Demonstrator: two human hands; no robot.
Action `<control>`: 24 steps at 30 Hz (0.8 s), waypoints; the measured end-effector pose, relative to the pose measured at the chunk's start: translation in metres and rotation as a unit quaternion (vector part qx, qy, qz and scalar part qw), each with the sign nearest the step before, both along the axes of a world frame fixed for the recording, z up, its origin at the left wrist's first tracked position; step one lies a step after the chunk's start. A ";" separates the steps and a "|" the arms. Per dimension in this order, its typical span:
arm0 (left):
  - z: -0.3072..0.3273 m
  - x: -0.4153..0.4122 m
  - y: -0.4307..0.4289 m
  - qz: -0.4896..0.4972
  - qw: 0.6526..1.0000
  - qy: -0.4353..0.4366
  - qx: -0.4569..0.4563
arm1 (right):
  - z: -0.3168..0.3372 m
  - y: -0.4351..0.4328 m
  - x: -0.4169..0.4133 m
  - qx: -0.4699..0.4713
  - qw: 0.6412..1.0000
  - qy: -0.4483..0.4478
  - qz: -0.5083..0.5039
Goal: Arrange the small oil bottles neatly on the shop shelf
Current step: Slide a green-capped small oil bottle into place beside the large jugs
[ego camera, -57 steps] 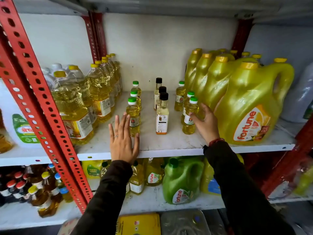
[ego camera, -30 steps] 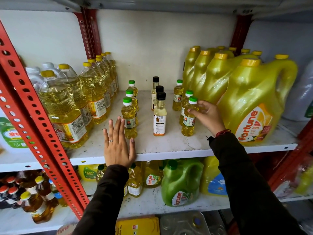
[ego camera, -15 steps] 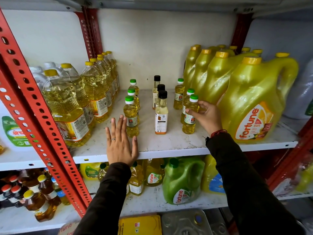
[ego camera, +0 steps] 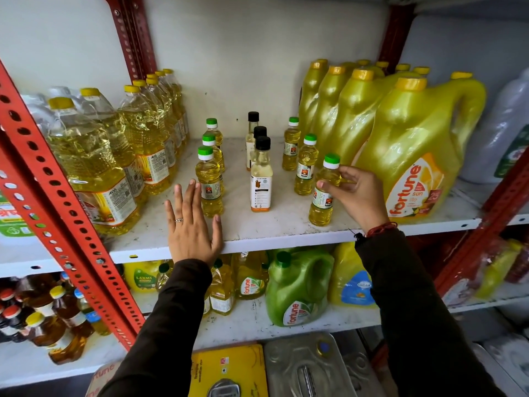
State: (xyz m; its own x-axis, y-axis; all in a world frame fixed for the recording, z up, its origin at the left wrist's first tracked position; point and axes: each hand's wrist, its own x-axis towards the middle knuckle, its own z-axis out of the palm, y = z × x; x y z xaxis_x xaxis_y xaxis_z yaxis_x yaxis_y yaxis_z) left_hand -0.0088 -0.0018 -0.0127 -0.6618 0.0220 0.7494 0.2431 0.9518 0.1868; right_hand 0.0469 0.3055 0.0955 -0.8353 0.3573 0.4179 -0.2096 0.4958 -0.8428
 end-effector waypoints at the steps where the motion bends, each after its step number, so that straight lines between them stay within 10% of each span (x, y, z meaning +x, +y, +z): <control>1: 0.000 0.000 0.000 0.000 1.000 -0.001 0.000 | -0.001 0.001 0.004 -0.001 1.000 0.000 -0.002; 24: 0.002 0.001 0.000 -0.003 1.000 -0.007 0.000 | 0.004 -0.003 0.027 -0.004 1.000 0.000 -0.025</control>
